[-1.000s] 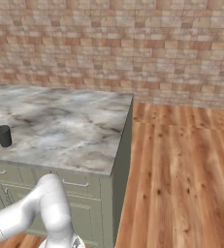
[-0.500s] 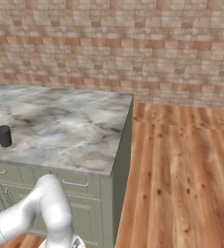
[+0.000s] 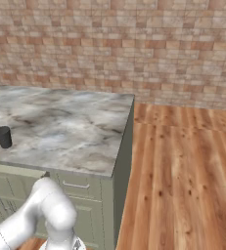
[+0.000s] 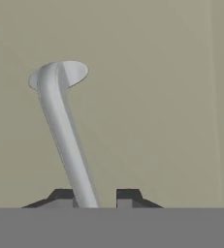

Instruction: Take the tongs from the drawer on the left and place them on the dining counter next to the tray containing the kebab skewer.

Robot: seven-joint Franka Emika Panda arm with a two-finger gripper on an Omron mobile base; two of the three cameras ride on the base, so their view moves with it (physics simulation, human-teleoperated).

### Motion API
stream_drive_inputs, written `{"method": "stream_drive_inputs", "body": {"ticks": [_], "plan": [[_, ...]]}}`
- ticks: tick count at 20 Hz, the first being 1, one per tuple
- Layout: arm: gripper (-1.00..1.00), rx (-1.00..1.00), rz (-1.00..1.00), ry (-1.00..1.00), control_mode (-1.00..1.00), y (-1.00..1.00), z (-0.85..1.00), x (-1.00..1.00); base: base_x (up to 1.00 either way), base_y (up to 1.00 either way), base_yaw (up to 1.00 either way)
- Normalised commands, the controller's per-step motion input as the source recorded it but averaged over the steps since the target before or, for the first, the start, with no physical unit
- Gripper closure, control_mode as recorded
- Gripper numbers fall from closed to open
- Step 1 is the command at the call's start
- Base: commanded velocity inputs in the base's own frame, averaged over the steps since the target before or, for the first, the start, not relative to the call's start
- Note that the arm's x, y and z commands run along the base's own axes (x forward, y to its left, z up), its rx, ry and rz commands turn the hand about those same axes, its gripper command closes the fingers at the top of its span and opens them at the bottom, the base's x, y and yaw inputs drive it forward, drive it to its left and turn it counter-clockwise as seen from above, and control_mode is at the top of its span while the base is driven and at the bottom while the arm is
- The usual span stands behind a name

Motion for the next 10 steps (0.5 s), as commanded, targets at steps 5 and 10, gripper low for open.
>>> {"method": "stream_drive_inputs", "body": {"ticks": [5,10], "plan": [[1.00,0.02,0.00,-0.10,-1.00,-0.58,-0.18,-1.00,0.00,0.00,0.00],[1.00,0.03,0.00,-0.15,-1.00,-0.66,-0.20,-1.00,0.00,0.00,0.00]]}}
